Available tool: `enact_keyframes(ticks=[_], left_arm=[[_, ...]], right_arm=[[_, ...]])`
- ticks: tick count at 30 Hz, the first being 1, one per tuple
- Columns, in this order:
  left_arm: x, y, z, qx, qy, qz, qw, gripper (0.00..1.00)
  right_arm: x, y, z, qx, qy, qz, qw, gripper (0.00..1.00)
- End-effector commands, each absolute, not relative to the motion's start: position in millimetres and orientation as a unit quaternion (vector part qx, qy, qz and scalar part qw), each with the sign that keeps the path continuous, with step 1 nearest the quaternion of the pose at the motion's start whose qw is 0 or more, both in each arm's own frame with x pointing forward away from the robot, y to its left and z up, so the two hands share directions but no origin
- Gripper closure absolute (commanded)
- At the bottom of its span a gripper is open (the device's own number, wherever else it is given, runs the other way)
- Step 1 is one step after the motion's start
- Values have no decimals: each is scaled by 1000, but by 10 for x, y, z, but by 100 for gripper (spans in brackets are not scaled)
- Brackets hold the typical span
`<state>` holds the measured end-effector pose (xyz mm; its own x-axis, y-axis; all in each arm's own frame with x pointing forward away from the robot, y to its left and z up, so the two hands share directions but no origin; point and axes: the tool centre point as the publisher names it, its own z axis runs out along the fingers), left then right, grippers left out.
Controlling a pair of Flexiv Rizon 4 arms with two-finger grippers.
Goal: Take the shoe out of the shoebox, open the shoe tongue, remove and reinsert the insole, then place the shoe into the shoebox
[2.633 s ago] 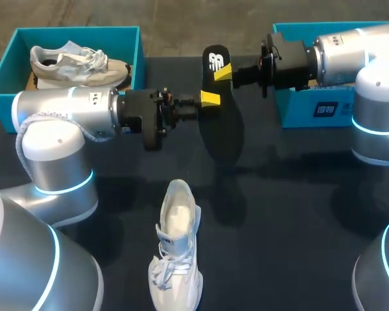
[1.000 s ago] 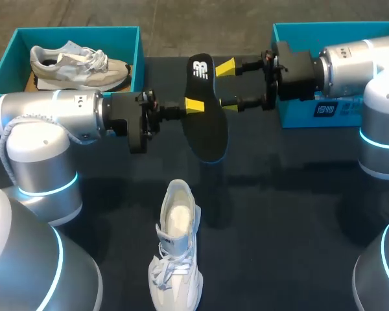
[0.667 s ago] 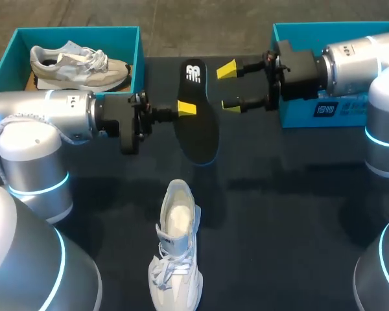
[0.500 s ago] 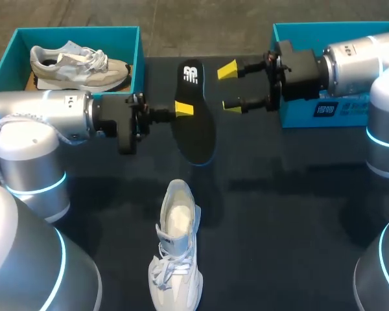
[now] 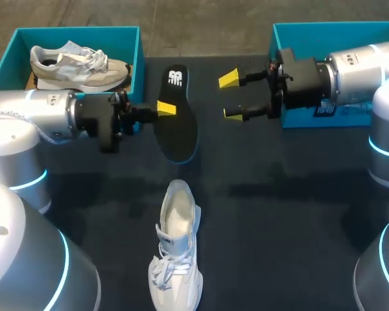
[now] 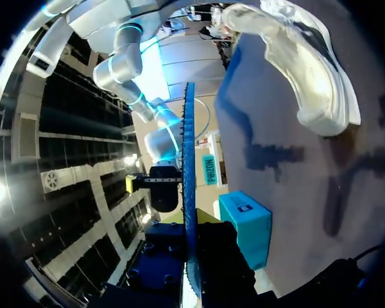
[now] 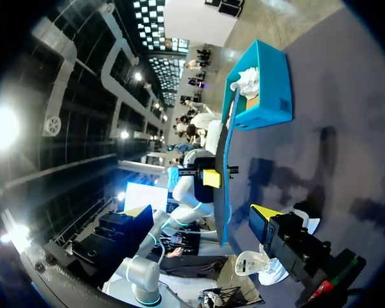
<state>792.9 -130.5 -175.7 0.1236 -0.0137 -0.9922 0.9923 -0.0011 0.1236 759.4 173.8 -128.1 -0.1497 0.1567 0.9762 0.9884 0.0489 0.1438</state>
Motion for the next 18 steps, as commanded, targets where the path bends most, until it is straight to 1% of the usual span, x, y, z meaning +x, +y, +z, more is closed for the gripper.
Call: enact_keyframes(ticks=[1,6,18], left_arm=[[7866,-1174,-1708,521,468,-484,525,100],[7791,-1098,-1656,535,493,-474,496,100],[7791,-1098,-1656,535,493,-474,496,100]], right_arm=[[7514,1752,-1269,-496,-583,-487,421,0],[7503,1756,-1271,-496,-584,-487,420,0],[7503,1756,-1271,-496,-584,-487,420,0]])
